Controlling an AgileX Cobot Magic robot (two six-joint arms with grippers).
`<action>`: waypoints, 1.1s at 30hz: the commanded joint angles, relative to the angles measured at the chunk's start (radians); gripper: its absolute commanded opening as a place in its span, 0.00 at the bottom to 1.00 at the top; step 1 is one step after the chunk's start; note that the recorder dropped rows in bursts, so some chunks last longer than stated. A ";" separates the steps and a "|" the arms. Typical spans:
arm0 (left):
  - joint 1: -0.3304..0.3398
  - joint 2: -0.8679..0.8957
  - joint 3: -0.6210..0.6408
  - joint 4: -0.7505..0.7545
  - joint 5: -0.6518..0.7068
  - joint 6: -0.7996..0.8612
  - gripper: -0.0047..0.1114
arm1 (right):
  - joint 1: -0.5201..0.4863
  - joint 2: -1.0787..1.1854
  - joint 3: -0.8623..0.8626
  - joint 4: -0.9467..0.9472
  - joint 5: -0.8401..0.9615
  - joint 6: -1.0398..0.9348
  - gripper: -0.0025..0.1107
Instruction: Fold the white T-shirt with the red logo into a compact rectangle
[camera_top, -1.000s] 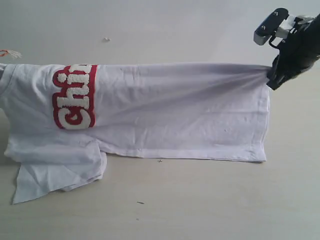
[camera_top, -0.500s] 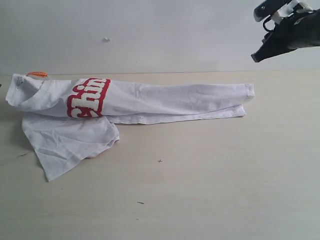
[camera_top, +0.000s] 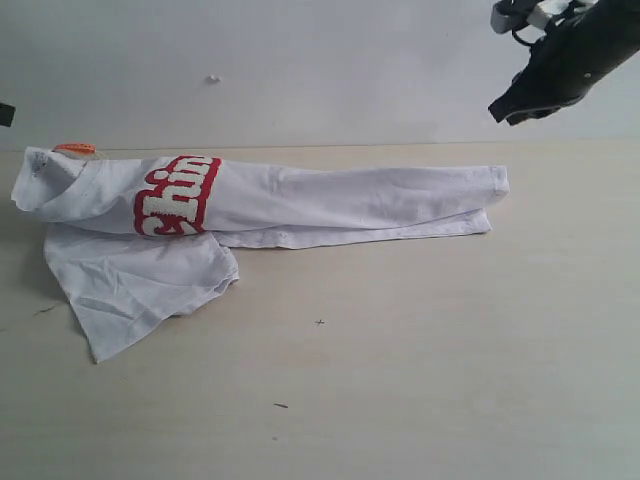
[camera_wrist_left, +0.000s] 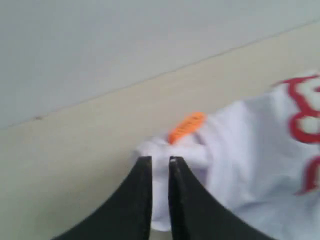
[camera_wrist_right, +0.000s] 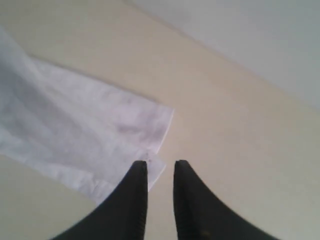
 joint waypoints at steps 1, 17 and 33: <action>-0.027 -0.007 -0.016 -0.046 0.381 0.016 0.04 | -0.005 0.007 -0.019 0.020 0.090 0.043 0.04; -0.367 0.143 0.272 0.068 0.068 -0.087 0.04 | -0.005 -0.082 -0.012 0.080 0.174 0.039 0.02; -0.374 0.227 0.272 0.446 0.403 -0.412 0.04 | -0.005 -0.082 -0.012 0.130 0.167 0.034 0.02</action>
